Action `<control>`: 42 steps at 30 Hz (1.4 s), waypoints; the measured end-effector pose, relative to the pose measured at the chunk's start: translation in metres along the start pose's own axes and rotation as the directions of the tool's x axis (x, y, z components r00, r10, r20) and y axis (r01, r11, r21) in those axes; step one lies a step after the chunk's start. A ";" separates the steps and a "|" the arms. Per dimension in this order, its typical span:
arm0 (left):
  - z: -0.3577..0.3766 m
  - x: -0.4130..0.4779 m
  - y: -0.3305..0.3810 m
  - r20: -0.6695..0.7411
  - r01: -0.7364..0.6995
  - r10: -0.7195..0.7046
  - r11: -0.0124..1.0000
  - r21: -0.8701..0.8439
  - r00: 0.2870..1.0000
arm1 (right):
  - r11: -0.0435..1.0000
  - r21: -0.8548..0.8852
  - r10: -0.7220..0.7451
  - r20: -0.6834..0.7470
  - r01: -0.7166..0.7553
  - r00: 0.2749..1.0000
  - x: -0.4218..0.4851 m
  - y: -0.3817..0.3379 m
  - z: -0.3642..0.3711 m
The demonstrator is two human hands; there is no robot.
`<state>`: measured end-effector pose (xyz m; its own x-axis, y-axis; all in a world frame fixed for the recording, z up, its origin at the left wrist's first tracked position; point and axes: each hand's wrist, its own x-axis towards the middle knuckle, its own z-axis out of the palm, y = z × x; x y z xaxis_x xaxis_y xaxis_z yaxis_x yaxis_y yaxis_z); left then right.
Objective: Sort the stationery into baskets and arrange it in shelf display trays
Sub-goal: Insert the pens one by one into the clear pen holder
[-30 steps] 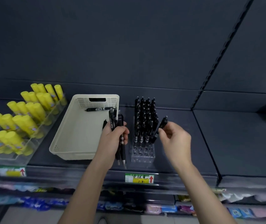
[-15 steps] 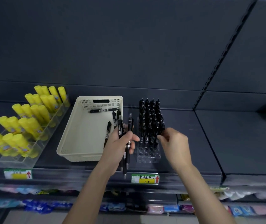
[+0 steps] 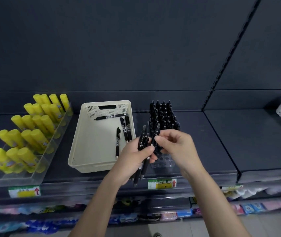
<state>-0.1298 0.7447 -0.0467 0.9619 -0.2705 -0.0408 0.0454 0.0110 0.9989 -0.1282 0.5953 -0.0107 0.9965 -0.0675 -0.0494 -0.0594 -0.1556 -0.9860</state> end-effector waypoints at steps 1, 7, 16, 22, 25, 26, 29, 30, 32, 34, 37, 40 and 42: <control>-0.001 -0.001 0.000 0.017 -0.002 0.002 1.000 -0.007 1.000 | 1.000 0.016 0.019 -0.011 -0.019 1.000 -0.001 0.000 0.002; -0.009 0.001 -0.003 -0.032 0.029 -0.032 0.994 -0.104 0.999 | 0.986 0.164 0.040 -0.124 -0.020 0.991 -0.004 -0.002 0.006; -0.033 0.009 -0.006 -0.223 0.035 -0.028 0.999 0.030 0.974 | 0.954 -0.275 -0.231 -0.418 0.120 0.878 0.004 0.008 0.003; -0.032 0.007 -0.008 -0.161 0.115 -0.108 0.993 0.034 0.981 | 0.835 -0.513 -0.397 -0.307 0.201 0.865 0.006 0.022 0.012; -0.032 0.008 -0.009 -0.179 0.085 -0.086 0.996 -0.011 0.980 | 0.812 -0.544 -0.409 -0.276 0.209 0.870 0.008 0.028 0.012; -0.031 0.008 -0.009 -0.185 0.079 -0.088 0.996 -0.051 0.979 | 0.804 -0.555 -0.412 -0.261 0.214 0.873 0.009 0.030 0.012; -0.029 0.009 -0.007 -0.200 0.042 -0.062 0.994 -0.100 0.978 | 0.765 -0.601 -0.425 -0.204 0.230 0.882 0.010 0.036 0.015; -0.028 0.009 -0.007 -0.208 0.026 -0.046 0.995 -0.098 0.977 | 0.755 -0.613 -0.429 -0.191 0.234 0.883 0.010 0.038 0.016; -0.026 0.008 -0.007 -0.222 0.001 -0.026 0.994 -0.110 0.975 | 0.746 -0.624 -0.430 -0.186 0.232 0.884 0.011 0.040 0.016; -0.025 0.008 -0.008 -0.227 -0.009 -0.020 0.992 -0.127 0.974 | 0.754 -0.616 -0.425 -0.191 0.229 0.885 0.012 0.041 0.015; -0.025 0.008 -0.008 -0.224 -0.015 -0.019 0.988 -0.153 0.974 | 0.770 -0.603 -0.382 -0.172 0.209 0.908 0.011 0.042 0.014; -0.025 0.007 -0.006 -0.189 -0.028 0.003 0.991 -0.128 0.982 | 0.802 -0.570 -0.347 -0.202 0.178 0.916 0.004 0.040 0.010; -0.022 0.006 -0.006 -0.138 -0.016 0.001 0.994 -0.110 0.990 | 0.827 -0.531 -0.355 -0.239 0.185 0.904 -0.001 0.033 0.006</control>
<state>-0.1180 0.7642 -0.0533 0.9899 -0.1349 -0.0425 0.0590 0.1208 0.9909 -0.1305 0.5966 -0.0445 0.9074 -0.2417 0.3439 0.1037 -0.6642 -0.7403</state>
